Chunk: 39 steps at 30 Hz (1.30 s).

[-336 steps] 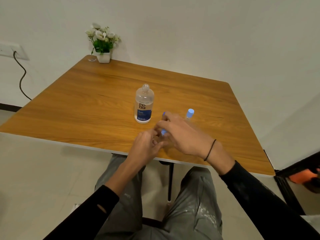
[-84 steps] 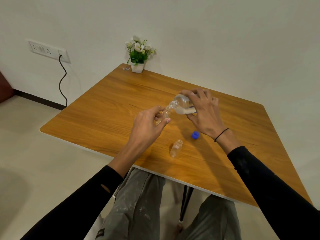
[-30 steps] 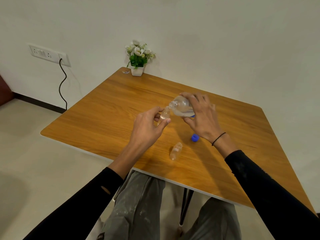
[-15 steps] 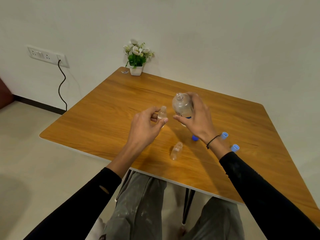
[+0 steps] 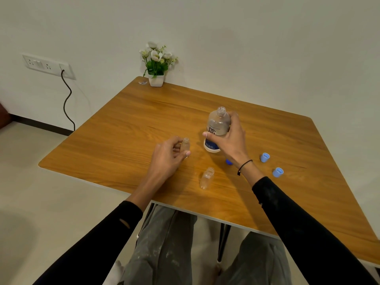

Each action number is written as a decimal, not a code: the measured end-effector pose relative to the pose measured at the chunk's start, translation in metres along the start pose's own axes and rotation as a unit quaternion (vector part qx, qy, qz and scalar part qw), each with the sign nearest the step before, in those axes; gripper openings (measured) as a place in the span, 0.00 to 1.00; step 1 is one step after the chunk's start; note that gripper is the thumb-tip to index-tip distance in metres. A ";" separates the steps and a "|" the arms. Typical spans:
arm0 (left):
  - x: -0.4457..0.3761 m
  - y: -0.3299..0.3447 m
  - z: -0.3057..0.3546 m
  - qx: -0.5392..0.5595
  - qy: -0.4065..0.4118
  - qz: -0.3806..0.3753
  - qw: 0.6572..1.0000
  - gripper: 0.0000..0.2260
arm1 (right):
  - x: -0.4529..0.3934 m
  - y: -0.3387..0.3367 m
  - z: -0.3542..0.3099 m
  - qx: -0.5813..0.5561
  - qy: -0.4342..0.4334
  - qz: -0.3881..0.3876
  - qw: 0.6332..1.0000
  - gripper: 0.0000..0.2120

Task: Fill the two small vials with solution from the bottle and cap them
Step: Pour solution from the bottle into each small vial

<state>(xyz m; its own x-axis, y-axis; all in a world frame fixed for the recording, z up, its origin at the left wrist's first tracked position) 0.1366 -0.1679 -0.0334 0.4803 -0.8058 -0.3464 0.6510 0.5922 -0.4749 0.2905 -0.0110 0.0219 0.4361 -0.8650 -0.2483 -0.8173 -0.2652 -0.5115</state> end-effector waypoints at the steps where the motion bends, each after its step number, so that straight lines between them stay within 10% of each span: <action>1: 0.001 0.001 -0.001 0.010 -0.004 -0.002 1.000 0.21 | 0.001 -0.002 0.000 -0.004 0.000 0.003 1.000 0.36; 5: 0.011 -0.002 -0.006 0.025 -0.032 0.003 0.999 0.34 | 0.005 -0.015 -0.002 -0.006 -0.008 0.021 1.000 0.36; 12: 0.070 -0.012 0.035 0.015 0.057 0.069 0.996 0.11 | 0.014 -0.041 -0.004 0.000 -0.020 0.029 0.999 0.34; 18: 0.081 0.026 0.050 0.003 0.083 -0.029 0.996 0.29 | 0.028 -0.054 -0.006 -0.010 -0.027 0.044 0.999 0.33; 27: 0.053 0.031 0.066 0.026 0.055 -0.008 0.998 0.11 | 0.050 -0.069 0.005 0.026 -0.055 0.030 0.998 0.35; 39: 0.019 0.031 0.093 0.036 0.104 0.014 0.994 0.13 | 0.059 -0.073 0.005 0.162 -0.103 0.025 0.981 0.35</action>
<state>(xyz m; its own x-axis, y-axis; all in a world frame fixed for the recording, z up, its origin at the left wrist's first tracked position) 0.2208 -0.1648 0.0204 0.3709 -0.7680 -0.5222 0.6834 0.6064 -0.4065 0.3779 -0.0404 0.0407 0.4921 -0.7600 -0.4245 -0.6916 -0.0451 -0.7209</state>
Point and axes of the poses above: each hand's wrist, its own x-axis away from the middle knuckle, its own y-axis out of the palm, z = x × y, the point moved 8 cm from there along -x, towards the middle knuckle, and after that the axes turned 9 degrees about y, right-handed, at the moved point
